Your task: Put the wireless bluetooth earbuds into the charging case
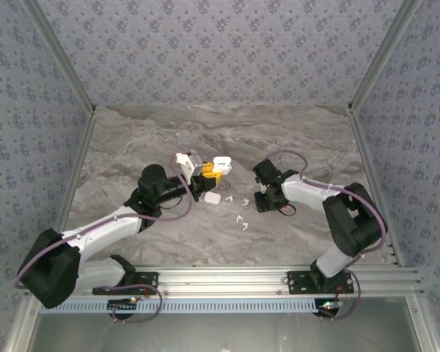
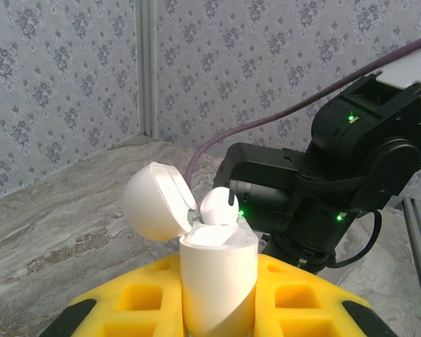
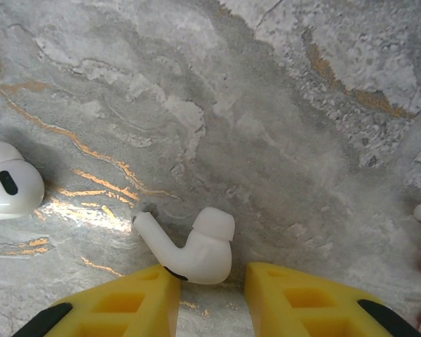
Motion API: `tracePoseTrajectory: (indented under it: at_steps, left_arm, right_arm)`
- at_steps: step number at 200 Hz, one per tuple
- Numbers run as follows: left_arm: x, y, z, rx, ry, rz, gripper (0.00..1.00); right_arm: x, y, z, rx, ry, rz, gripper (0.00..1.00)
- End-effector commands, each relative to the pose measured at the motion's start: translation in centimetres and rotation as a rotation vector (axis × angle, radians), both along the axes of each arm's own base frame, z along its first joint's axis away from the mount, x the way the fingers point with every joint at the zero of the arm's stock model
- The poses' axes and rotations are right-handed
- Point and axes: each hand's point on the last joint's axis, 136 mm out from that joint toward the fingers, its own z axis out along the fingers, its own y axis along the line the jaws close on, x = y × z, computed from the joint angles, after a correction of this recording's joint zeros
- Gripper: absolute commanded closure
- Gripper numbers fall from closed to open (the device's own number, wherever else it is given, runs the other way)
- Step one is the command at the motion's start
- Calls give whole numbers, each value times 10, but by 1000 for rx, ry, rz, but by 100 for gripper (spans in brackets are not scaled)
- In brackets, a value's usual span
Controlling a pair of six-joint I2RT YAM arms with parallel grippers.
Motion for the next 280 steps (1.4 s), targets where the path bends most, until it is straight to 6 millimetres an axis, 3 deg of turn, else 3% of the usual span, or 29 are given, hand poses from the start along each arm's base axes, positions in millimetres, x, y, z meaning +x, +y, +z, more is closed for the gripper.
tracePoseTrajectory:
  at_steps: [1,73,174,223,280]
  left_arm:
    - [2,1,25,-31,-61,7,100]
    - [1,1,23,-29,-60,8,100]
    - [1,3,21,-26,-52,12,100]
    - [1,4,21,-24,-52,19,100]
    - [3,3,19,-23,-48,20,100]
  right_arm:
    - [27,8,2,16,-80,-5,66]
    - [35,11,11,23,-112,4,73]
    - [49,16,17,34,-145,8,68]
    - [48,14,19,30,-144,12,66]
    - [32,7,19,40,-143,16,63]
